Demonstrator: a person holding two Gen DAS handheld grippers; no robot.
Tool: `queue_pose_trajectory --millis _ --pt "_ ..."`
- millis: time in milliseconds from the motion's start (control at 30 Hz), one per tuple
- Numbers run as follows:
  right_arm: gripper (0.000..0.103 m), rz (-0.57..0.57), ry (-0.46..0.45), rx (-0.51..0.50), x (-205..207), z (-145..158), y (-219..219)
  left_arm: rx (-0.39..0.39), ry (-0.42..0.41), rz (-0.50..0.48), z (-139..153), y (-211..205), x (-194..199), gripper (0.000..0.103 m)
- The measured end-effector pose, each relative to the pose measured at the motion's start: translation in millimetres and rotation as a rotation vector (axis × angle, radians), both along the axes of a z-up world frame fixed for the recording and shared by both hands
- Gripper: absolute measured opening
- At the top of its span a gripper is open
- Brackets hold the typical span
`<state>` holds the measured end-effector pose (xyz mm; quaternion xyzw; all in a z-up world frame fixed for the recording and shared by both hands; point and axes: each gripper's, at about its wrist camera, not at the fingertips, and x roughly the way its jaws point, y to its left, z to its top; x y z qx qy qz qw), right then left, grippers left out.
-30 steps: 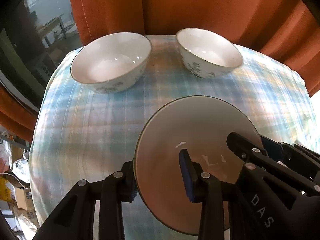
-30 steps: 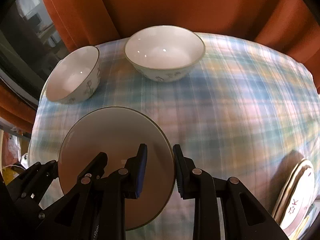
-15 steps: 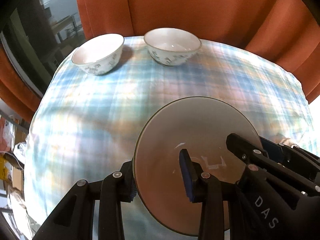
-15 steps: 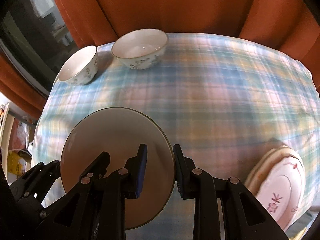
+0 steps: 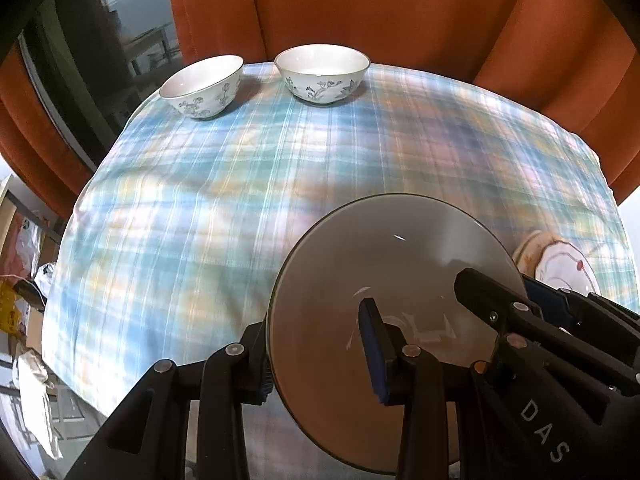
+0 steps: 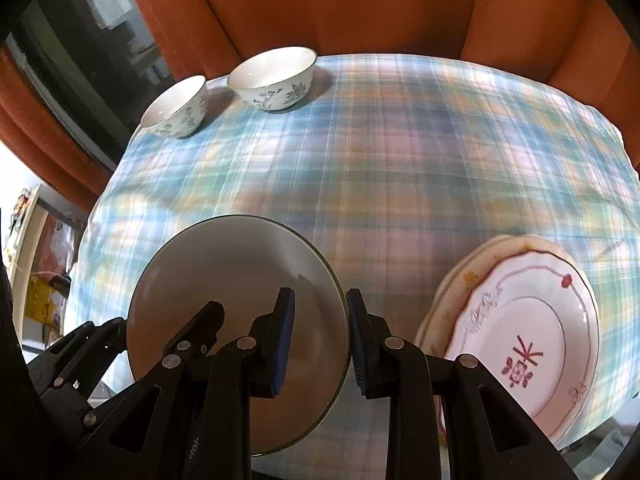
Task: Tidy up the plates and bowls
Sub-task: 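Carry the held white bowl with both grippers toward the plate stack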
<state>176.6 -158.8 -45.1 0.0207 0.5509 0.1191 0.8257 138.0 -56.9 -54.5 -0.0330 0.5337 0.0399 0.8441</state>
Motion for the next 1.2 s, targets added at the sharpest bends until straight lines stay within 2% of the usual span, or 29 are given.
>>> queue_pose_trajectory --millis 333,567,733,1100,1200 --pt "0.030 0.037 -0.007 0.008 -27 -11 -16 0.010 0.002 0.020 -16 -12 -24 0.035" --pt "0.030 0.028 -0.001 -0.011 -35 -20 -18 0.020 0.016 -0.018 -29 -15 -26 0.035" --pt "0.030 0.013 0.014 -0.002 -36 -28 -17 0.016 0.021 -0.039 -32 -10 -22 0.035" --pt "0.030 -0.051 -0.030 0.003 -28 -28 -18 0.043 -0.010 -0.102 -34 -12 -7 0.035" --pt "0.030 -0.060 -0.027 -0.010 -24 -33 -16 0.059 -0.006 -0.112 -38 -14 -4 0.041"
